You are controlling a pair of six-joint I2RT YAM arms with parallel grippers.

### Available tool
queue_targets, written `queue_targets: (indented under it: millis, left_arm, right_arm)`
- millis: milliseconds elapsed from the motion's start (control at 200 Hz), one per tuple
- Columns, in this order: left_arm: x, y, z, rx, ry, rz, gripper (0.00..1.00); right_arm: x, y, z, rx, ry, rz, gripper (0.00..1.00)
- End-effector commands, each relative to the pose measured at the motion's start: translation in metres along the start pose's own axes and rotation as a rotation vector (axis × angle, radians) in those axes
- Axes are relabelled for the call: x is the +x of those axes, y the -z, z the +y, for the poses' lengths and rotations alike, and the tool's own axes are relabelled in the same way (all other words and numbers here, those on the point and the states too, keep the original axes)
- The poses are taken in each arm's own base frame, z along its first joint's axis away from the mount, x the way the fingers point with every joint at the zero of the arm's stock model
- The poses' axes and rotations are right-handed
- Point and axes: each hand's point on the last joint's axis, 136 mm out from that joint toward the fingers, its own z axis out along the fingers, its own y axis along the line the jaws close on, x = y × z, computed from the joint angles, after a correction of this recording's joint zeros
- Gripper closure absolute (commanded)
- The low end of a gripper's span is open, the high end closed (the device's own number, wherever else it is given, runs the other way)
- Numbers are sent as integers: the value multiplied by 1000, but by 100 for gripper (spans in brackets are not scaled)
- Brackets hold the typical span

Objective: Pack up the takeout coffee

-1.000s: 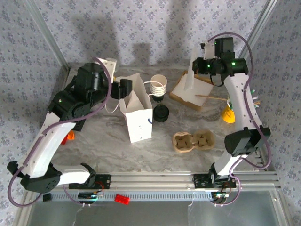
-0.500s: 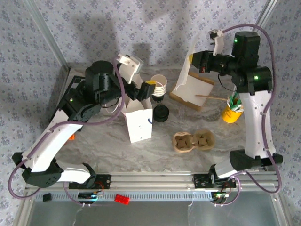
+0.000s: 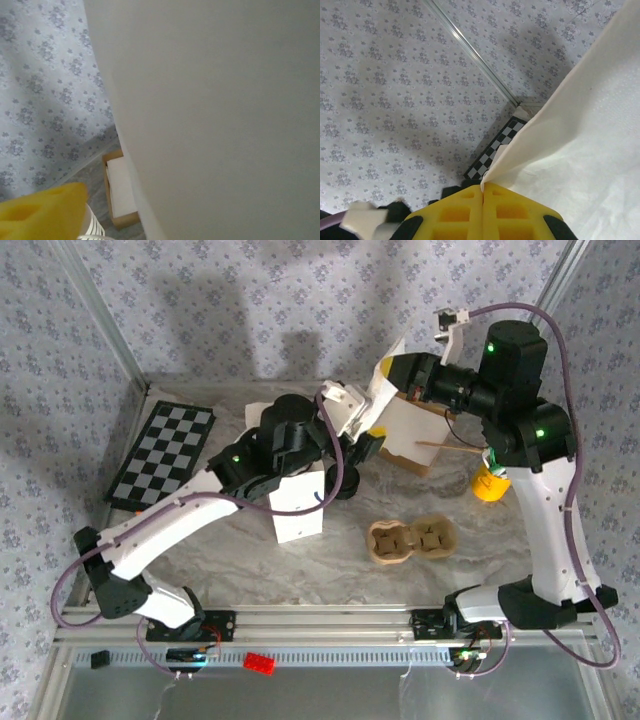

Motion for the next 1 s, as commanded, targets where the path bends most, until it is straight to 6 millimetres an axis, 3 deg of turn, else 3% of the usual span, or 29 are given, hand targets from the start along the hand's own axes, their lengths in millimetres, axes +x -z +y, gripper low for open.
queue_targets:
  millis: [0, 155, 320, 430, 690, 795, 895, 945, 1000]
  left_arm:
    - [-38, 8, 15, -84, 48, -165, 36]
    - [-23, 5, 33, -176, 61, -104, 73]
    - [-24, 10, 42, -184, 58, -103, 100]
    - [-33, 19, 55, -195, 39, -106, 100]
    - [-46, 54, 86, -128, -25, -51, 100]
    - [-49, 72, 88, -71, -19, -37, 100]
    - [-54, 83, 84, -53, -18, -29, 100]
    - [-55, 85, 78, -18, -5, -29, 100]
    - [-57, 87, 68, 41, 2, -33, 100]
  right_arm:
    - [-9, 11, 5, 4, -10, -75, 100]
    - [-5, 21, 5, -9, -3, -101, 100]
    - [0, 28, 12, -48, 25, -96, 100]
    - [20, 34, 16, -82, 28, -60, 92]
    - [74, 73, 32, -124, 174, 46, 53]
    - [82, 82, 6, 27, 251, 34, 47]
    - [81, 75, -17, 116, 347, 23, 39]
    - [82, 65, -17, 85, 377, 49, 31]
    - [80, 55, -11, 41, 434, 80, 29]
